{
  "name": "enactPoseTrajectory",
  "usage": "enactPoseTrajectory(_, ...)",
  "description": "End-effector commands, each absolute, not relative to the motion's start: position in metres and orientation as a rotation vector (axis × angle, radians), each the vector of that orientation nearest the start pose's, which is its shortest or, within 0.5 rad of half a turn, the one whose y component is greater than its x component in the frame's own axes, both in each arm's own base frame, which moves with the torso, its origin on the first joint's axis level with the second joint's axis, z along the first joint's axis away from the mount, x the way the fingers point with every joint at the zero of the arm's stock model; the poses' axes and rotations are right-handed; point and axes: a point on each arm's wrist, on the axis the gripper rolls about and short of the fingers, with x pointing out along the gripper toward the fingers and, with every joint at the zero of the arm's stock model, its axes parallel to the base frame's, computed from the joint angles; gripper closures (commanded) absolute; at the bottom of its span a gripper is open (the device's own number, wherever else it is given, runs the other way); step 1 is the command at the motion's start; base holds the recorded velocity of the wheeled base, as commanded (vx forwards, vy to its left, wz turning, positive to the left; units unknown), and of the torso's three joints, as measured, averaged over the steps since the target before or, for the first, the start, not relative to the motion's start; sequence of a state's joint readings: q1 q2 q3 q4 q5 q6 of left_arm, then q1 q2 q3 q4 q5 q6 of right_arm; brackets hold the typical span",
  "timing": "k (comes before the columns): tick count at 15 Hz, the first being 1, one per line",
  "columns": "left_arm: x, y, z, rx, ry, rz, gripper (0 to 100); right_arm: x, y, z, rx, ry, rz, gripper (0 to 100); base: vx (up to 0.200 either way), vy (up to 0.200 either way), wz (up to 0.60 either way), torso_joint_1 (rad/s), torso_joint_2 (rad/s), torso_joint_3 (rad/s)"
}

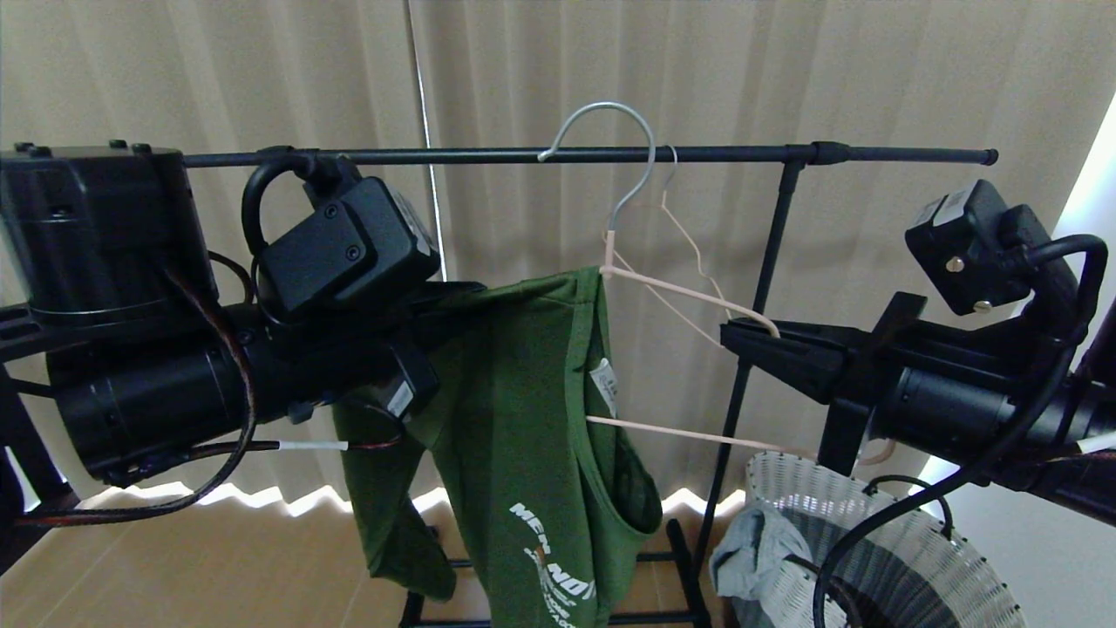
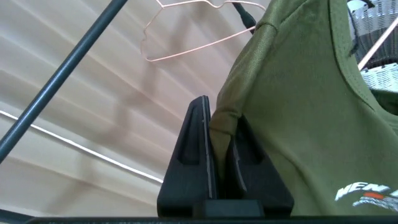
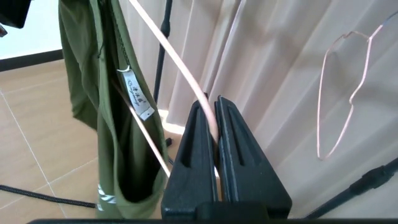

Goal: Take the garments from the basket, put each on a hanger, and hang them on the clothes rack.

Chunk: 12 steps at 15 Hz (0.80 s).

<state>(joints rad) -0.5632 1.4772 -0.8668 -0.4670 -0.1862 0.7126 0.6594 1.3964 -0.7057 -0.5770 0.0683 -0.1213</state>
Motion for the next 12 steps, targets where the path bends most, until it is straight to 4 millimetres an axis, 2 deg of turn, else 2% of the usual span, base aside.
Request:
enactPoseTrajectory(1, 0.214, -0.14, 0.247, 0.704, -0.132, -0.763, 100, 0.183, 0.144, 0.231, -0.151, 0.066, 0.732, 100, 0.0, 0.0, 0.0, 0.0, 0.0, 0.0)
enactPoseTrajectory(2, 0.213, -0.139, 0.247, 0.702, -0.131, -0.761, 100, 0.183, 0.144, 0.231, -0.15, 0.067, 0.732, 100, 0.0, 0.0, 0.0, 0.0, 0.0, 0.0)
enactPoseTrajectory(3, 0.212, -0.139, 0.246, 0.703, -0.128, -0.762, 100, 0.183, 0.144, 0.231, -0.151, 0.066, 0.729, 0, 0.0, 0.0, 0.0, 0.0, 0.0, 0.0)
enactPoseTrajectory(5, 0.211, -0.137, 0.246, 0.671, -0.106, -0.743, 100, 0.184, 0.142, 0.23, -0.153, 0.068, 0.717, 0, 0.0, 0.0, 0.0, 0.0, 0.0, 0.0)
enactPoseTrajectory(10, 0.221, -0.129, 0.24, 0.596, 0.039, -0.462, 100, 0.182, 0.12, 0.224, -0.15, 0.082, 0.64, 0, 0.0, 0.0, 0.0, 0.0, 0.0, 0.0)
enactPoseTrajectory(12, 0.225, -0.127, 0.238, 0.573, 0.057, -0.438, 100, 0.181, 0.117, 0.22, -0.153, 0.094, 0.632, 0, 0.0, 0.0, 0.0, 0.0, 0.0, 0.0)
